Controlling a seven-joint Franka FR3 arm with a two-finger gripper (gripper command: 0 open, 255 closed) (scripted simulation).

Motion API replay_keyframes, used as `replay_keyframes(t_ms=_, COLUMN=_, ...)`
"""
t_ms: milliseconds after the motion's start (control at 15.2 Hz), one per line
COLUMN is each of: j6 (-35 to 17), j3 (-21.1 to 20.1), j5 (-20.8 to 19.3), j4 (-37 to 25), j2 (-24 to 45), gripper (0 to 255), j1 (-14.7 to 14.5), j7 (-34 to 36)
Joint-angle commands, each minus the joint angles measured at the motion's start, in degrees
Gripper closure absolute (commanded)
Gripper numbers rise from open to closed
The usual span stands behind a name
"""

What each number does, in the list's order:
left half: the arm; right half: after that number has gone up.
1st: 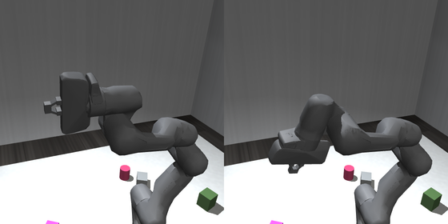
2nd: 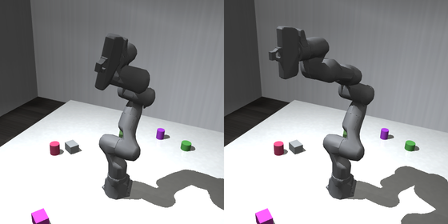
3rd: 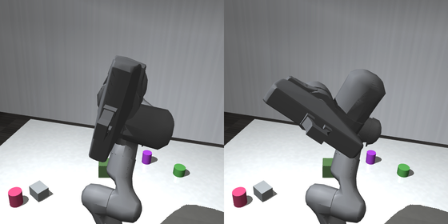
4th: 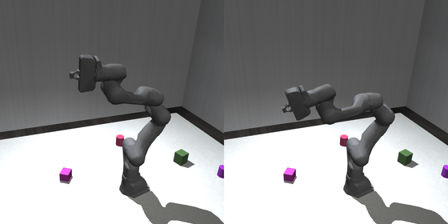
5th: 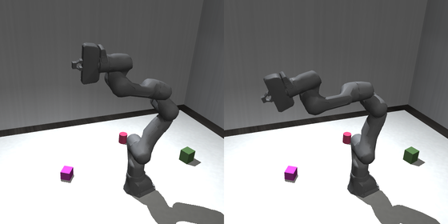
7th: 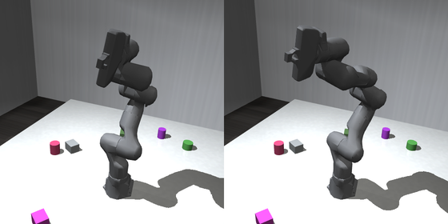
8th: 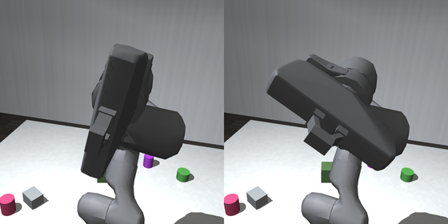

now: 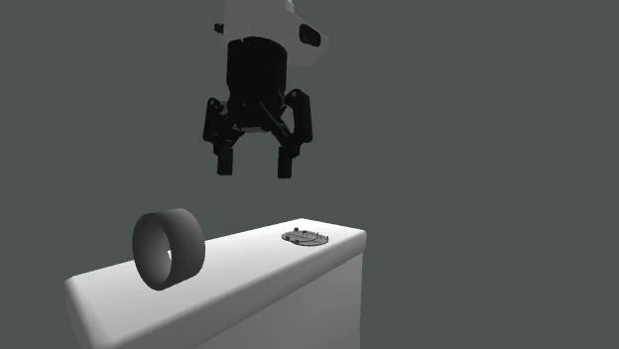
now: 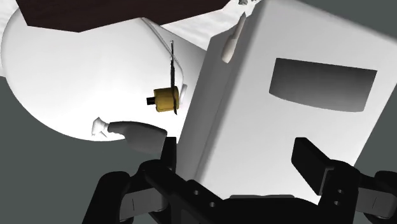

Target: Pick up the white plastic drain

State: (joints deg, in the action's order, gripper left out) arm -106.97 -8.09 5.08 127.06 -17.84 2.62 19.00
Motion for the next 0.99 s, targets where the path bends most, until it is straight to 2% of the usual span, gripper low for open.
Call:
replay_keyframes(t_ms=0, j6=-1.75, j3=-0.38, j5=-0.89, j4=-3.04, j2=4.57, gripper=0, j1=0.55, j7=1.74)
replay_keyframes(t_ms=462, j6=-5.27, j3=-1.06, j5=-4.71, j4=-15.51, j2=20.13, gripper=0, j1=1.31, j7=8.42)
replay_keyframes(t_ms=924, j6=-4.88, j3=0.09, j5=-8.50, j4=-32.01, j2=35.99, gripper=0, j1=0.71, j7=14.17)
